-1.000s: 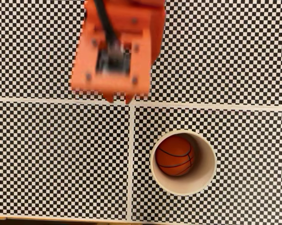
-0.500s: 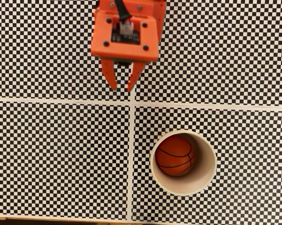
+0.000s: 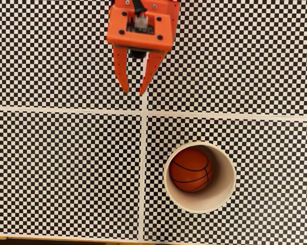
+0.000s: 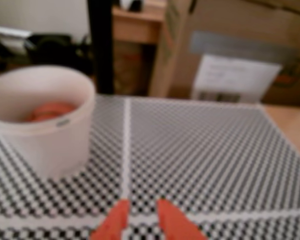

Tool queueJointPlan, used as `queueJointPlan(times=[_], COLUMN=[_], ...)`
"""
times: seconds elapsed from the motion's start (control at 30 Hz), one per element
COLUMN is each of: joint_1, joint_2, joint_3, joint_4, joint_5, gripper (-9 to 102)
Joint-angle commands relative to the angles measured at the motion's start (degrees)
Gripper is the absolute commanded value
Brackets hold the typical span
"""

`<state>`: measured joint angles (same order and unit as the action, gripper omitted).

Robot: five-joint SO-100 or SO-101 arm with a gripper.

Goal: Grasp basketball and place into cup.

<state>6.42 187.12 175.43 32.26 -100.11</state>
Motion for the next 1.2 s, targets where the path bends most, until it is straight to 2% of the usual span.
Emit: queueJointPlan(times=[0.0, 0.37, 0.9, 1.17], joint_1=[0.09, -1.23, -5.10, -8.79], joint_2=[1.41, 1.32, 1.32, 1.41], joint_3=[0.53, 6.42, 6.42, 6.42], joint_4=[-0.70, 0.09, 27.60, 35.33], joint_5=[0.18, 1.93, 12.22, 16.96], gripper=[0, 0, 0, 0])
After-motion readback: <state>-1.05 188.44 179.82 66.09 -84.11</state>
